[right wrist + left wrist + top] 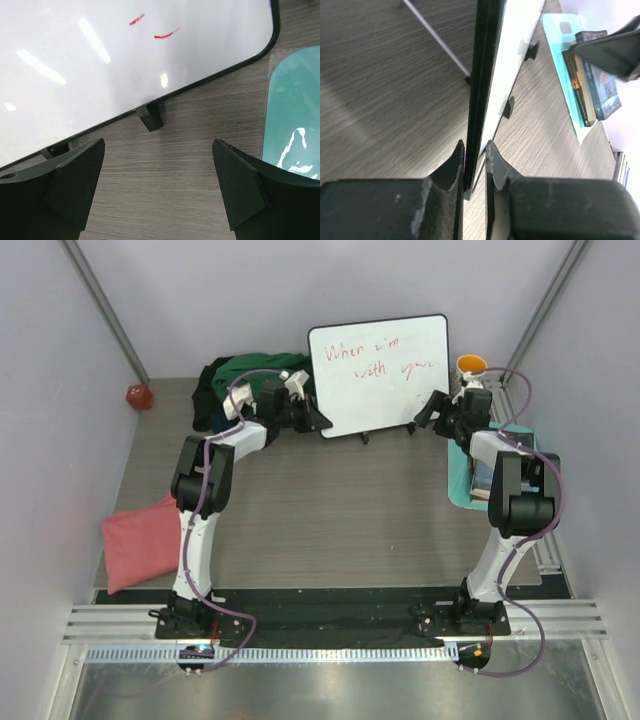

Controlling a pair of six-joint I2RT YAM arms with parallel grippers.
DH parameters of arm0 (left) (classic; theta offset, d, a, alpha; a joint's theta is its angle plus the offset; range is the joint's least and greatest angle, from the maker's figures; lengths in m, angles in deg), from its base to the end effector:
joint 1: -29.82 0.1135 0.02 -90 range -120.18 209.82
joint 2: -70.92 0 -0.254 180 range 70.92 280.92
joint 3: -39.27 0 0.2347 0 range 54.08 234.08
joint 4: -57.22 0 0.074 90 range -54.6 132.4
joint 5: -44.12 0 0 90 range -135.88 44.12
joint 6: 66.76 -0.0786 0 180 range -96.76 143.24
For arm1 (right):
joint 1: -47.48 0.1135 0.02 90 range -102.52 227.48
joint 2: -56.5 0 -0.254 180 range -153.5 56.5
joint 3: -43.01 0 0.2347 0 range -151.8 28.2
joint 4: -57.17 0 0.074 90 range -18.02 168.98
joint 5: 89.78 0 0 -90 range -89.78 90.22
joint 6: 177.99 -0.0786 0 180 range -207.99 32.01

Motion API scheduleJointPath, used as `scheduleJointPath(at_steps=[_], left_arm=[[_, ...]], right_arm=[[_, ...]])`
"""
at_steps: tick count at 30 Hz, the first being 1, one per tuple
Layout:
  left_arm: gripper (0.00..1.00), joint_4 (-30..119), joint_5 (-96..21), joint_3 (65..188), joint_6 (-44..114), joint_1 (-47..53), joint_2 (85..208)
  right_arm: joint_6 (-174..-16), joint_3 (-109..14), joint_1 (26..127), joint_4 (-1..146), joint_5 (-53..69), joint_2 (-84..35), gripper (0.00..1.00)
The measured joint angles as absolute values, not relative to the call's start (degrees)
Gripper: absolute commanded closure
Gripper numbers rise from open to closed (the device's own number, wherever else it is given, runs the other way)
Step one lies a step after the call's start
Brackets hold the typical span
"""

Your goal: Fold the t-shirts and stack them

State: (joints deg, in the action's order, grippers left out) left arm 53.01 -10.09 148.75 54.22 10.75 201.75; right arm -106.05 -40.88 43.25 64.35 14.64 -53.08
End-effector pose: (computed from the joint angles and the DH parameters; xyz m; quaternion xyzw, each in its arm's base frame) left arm 0.4849 -0.2163 0.1608 0.0794 0.8177 -0.4502 0.3498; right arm 0.4429 -0.0131 0.1696 0.1095 0.8665 0.1665 0.4577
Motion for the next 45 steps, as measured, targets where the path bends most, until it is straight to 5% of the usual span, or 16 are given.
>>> scheduleJointPath(at_steps=[13,28,45], left_arm=[[1.00,48.10,-10.89,147.27,53.72,11.32,201.62],[1.00,21.61,-9.63,174.46,50.55,12.50,213.42],[1.00,22.00,-11.33,172.01,49.98,12.72,212.30]], right_arm=[[-105.59,-41.75,43.25,67.52,13.04,-46.61,0.04],[-105.59,-48.62,43.25,73.61,5.61,-46.81,0.02],[-100.50,-59.35,43.25,78.05,-8.92,-60.30,0.00]])
